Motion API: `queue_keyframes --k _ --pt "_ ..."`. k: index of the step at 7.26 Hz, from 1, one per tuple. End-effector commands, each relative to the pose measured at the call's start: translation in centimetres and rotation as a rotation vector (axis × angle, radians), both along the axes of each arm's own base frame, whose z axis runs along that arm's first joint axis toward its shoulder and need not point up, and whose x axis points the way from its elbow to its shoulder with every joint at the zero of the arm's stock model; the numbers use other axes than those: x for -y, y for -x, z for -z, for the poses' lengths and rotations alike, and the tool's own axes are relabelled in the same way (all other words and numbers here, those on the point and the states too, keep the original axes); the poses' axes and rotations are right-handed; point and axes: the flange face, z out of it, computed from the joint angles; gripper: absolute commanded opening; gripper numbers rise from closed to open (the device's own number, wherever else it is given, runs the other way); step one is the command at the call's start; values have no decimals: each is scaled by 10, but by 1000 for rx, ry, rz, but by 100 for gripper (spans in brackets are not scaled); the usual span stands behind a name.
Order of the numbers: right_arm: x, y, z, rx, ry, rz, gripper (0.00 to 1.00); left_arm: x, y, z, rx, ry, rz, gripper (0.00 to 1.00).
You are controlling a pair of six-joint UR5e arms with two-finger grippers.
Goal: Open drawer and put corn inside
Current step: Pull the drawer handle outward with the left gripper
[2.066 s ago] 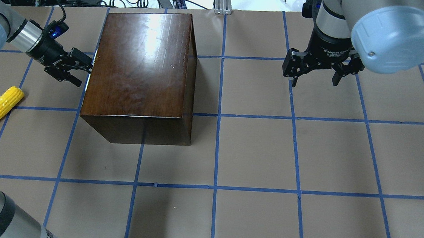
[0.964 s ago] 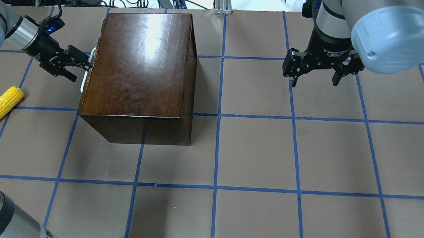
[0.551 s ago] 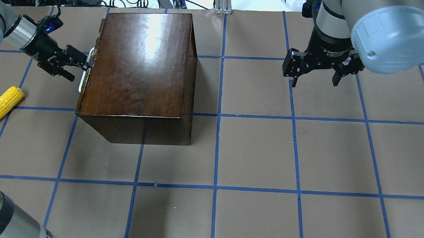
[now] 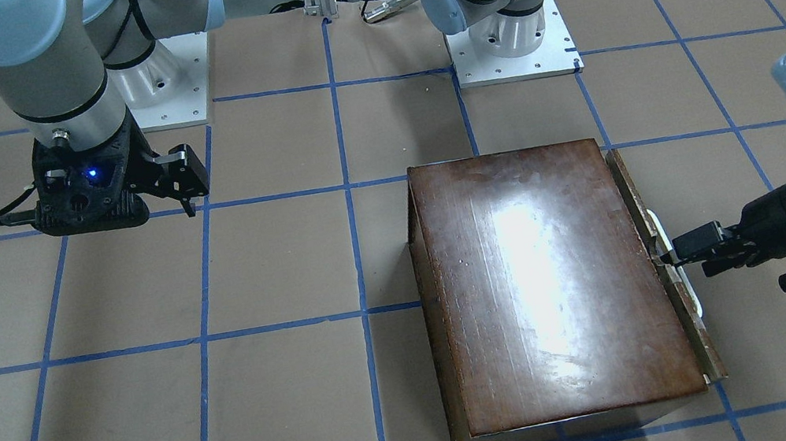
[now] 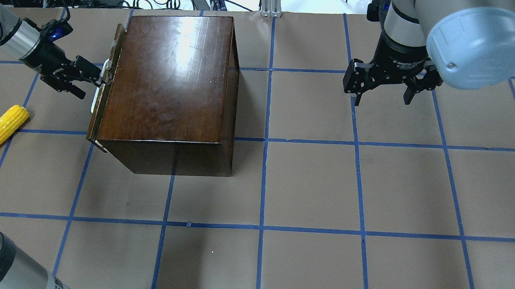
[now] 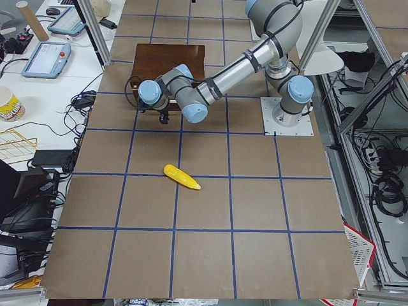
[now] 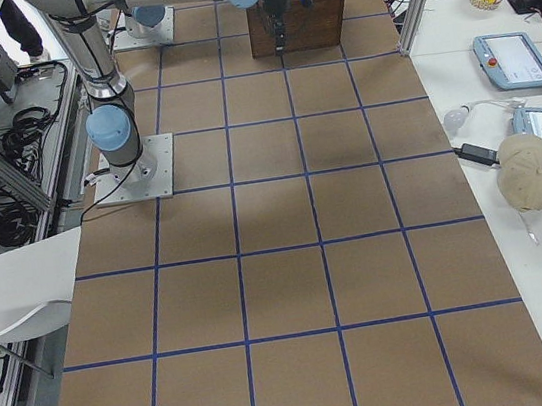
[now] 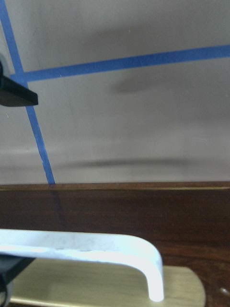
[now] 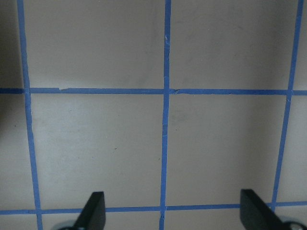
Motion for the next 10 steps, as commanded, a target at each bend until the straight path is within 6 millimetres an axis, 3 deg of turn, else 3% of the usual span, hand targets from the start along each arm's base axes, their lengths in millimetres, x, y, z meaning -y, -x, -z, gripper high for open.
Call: queue_keyframes --k 1,7,10 --pt "0 0 0 0 -1 0 100 1 -4 1 8 6 3 100" --pt "0 0 0 0 -1 0 100 3 -8 -2 50 26 12 100" --pt "0 0 0 0 -1 0 100 0 -34 -4 51 35 -16 100"
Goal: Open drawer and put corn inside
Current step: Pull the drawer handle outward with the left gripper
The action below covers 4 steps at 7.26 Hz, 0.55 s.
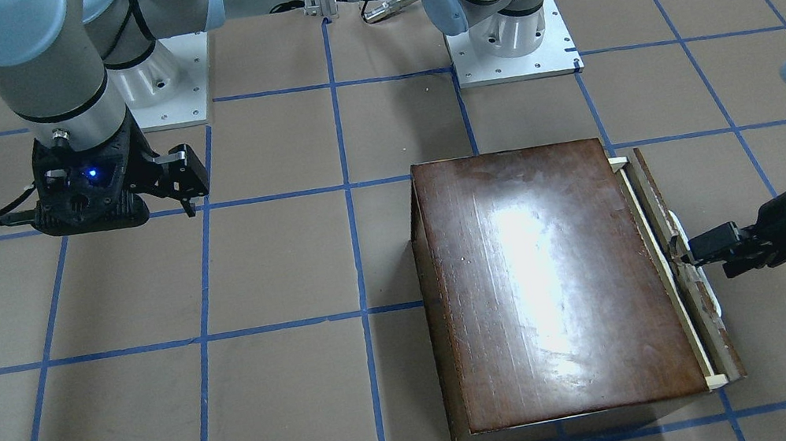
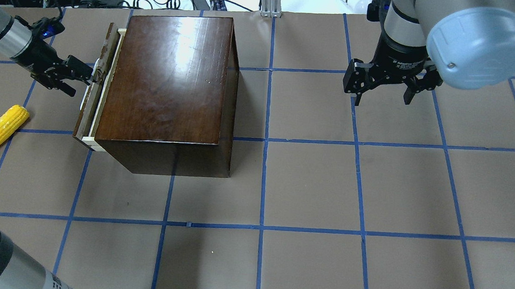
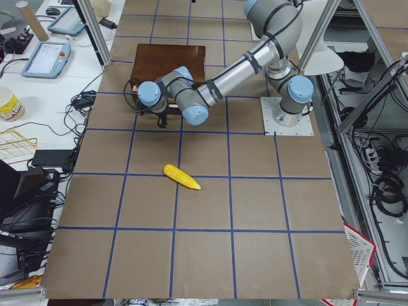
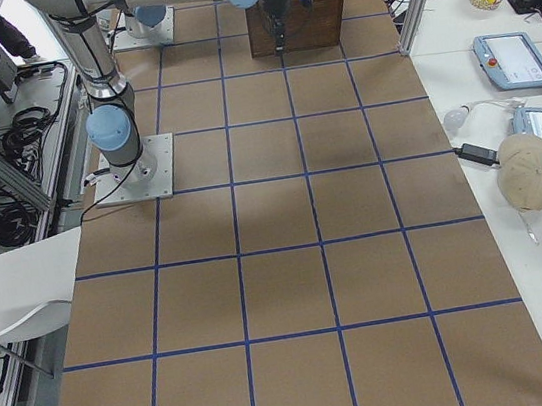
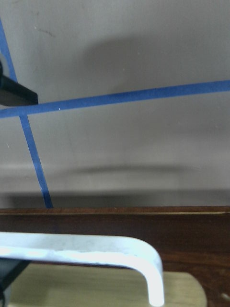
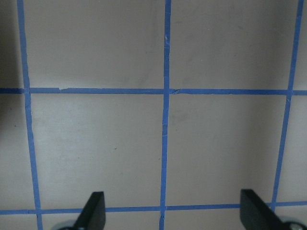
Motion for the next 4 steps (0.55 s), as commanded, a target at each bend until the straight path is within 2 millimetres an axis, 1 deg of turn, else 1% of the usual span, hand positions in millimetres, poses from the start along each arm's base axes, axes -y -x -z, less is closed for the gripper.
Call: queue_keyframes --k 1,2,4 --pt "0 0 0 0 -1 0 100 -1 -10 -3 3 8 -8 100" --pt "0 0 0 0 -1 0 100 -1 -11 -3 3 9 -10 100" --pt "0 0 0 0 -1 0 100 -4 -25 -3 6 19 -5 100"
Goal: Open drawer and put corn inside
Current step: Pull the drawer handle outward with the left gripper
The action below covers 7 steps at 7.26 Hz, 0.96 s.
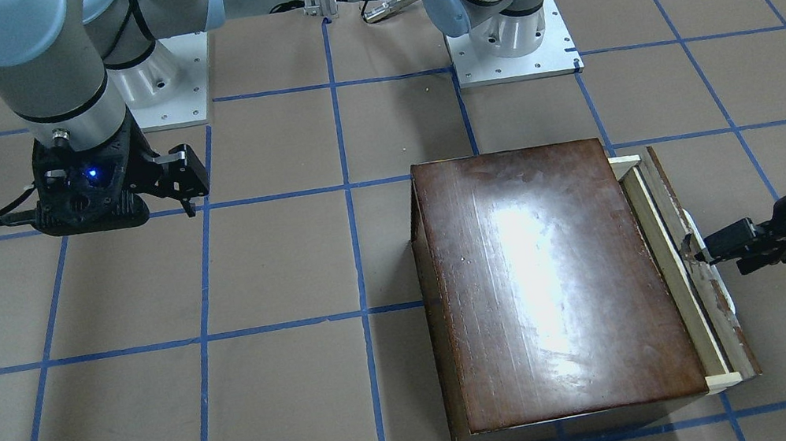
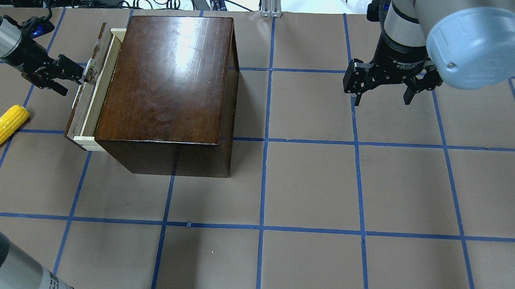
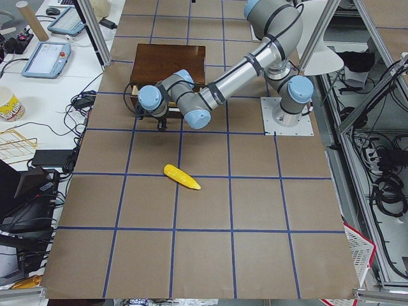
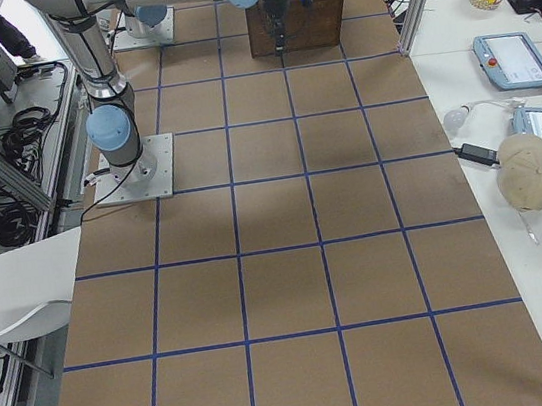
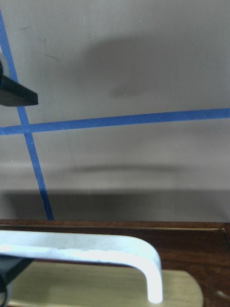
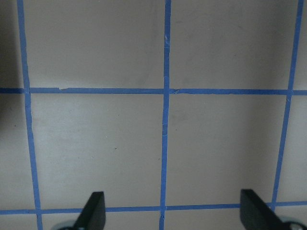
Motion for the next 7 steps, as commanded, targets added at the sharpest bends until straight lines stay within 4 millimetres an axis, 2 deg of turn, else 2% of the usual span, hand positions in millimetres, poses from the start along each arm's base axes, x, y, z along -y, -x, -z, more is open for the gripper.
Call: queue_keyframes --k 1,7 --pt "0 0 0 0 0 0 100 -2 -15 -3 15 7 -2 100" --pt "0 0 0 0 2 0 100 -8 -33 -5 41 -5 -20 100"
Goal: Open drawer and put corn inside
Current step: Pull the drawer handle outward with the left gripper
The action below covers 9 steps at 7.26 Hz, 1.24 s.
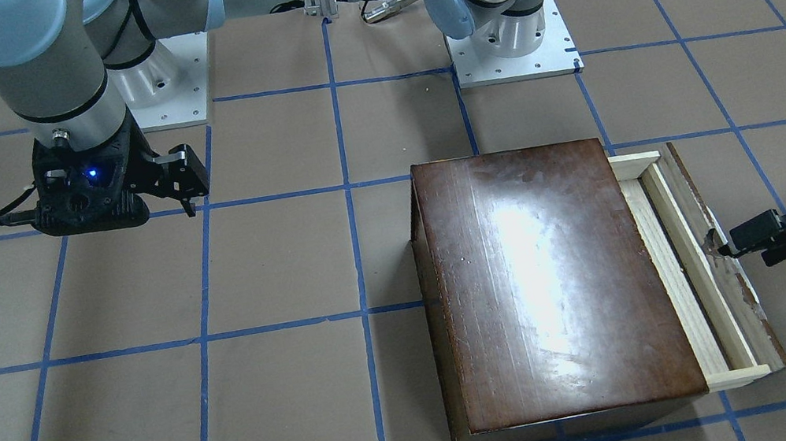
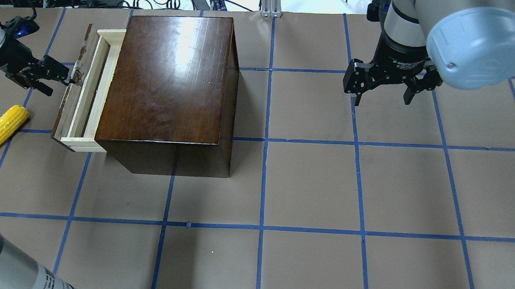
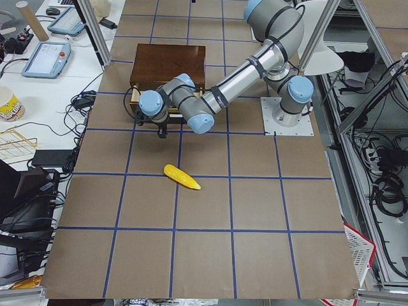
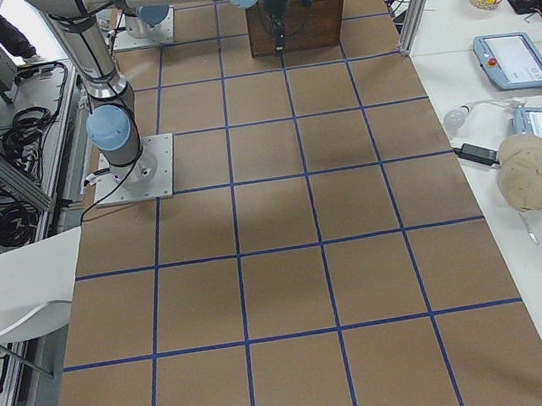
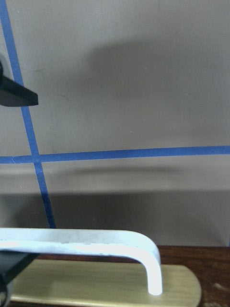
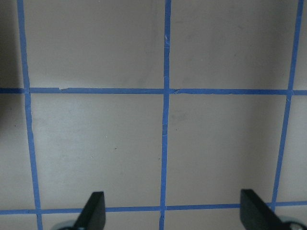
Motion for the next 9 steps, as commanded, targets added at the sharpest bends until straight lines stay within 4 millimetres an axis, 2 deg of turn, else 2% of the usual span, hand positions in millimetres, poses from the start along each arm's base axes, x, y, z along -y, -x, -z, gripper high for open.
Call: queue_keyframes --k 1,9 --pt "0 0 0 0 0 0 100 -2 -4 0 10 -6 -2 100" --pt "0 0 0 0 1 0 100 -6 -15 -6 66 -27 2 100"
